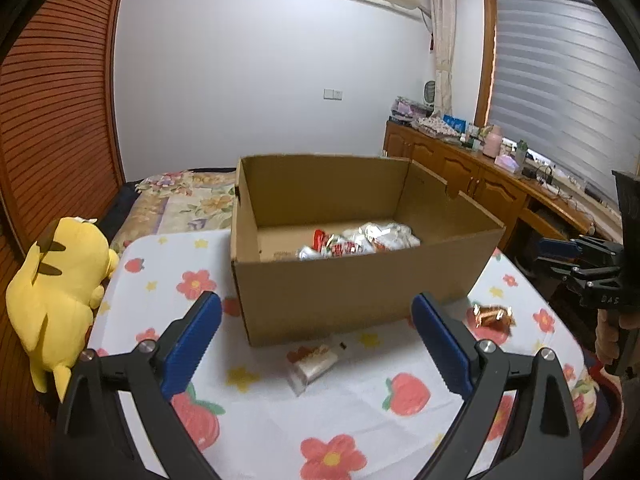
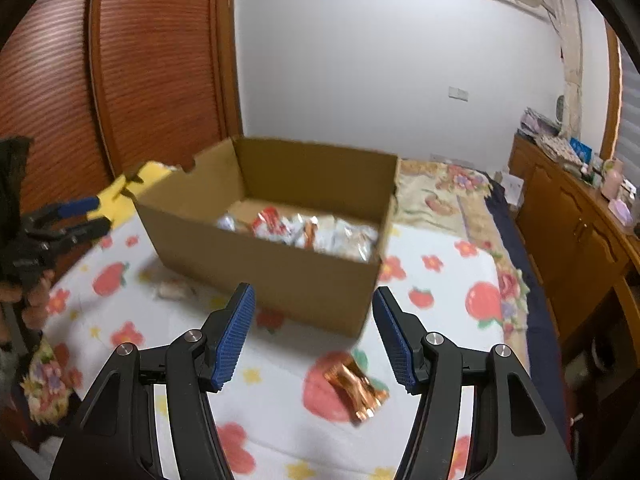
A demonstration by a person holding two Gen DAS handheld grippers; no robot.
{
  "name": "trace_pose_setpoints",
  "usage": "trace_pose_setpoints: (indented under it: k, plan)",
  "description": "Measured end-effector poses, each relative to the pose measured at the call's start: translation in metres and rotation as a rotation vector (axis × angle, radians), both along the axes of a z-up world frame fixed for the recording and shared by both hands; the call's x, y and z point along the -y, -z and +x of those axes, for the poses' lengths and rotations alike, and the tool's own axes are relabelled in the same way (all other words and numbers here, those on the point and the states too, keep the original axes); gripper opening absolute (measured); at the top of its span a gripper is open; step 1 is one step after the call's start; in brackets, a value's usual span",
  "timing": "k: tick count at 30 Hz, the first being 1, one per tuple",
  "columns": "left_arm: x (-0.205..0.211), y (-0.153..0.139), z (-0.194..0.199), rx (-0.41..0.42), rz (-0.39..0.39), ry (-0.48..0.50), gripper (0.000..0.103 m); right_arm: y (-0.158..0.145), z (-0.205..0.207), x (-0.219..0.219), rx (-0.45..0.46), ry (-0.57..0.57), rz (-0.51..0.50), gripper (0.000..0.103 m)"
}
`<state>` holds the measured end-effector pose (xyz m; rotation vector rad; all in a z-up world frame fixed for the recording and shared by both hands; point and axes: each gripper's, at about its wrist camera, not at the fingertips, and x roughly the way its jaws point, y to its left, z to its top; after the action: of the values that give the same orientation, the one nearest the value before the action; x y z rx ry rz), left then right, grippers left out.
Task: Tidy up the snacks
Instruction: 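Open both tools to drop the packets into the box and withdraw, then move left tool to the clear-white packet while right tool approaches the gold wrapper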
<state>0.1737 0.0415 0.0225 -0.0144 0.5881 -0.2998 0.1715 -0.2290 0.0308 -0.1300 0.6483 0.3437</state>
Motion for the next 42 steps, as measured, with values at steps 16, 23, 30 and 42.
trace_pose_setpoints:
  k: [16, 23, 30, 42]
  plan:
    - [0.011, 0.058, -0.004, -0.111, 0.017, 0.030, 0.096, 0.092, 0.029, 0.030, -0.190, 0.060, -0.070, 0.062]
    - [0.006, 0.068, 0.002, -0.139, 0.013, 0.021, 0.096, 0.106, 0.037, 0.031, -0.234, 0.052, -0.081, 0.062]
    - [0.006, 0.079, 0.012, -0.171, 0.024, 0.035, 0.096, 0.114, 0.036, 0.030, -0.248, 0.036, -0.098, 0.048]
    - [0.024, 0.078, 0.019, -0.165, 0.130, 0.136, 0.086, 0.115, 0.036, 0.033, -0.226, 0.043, -0.083, 0.038]
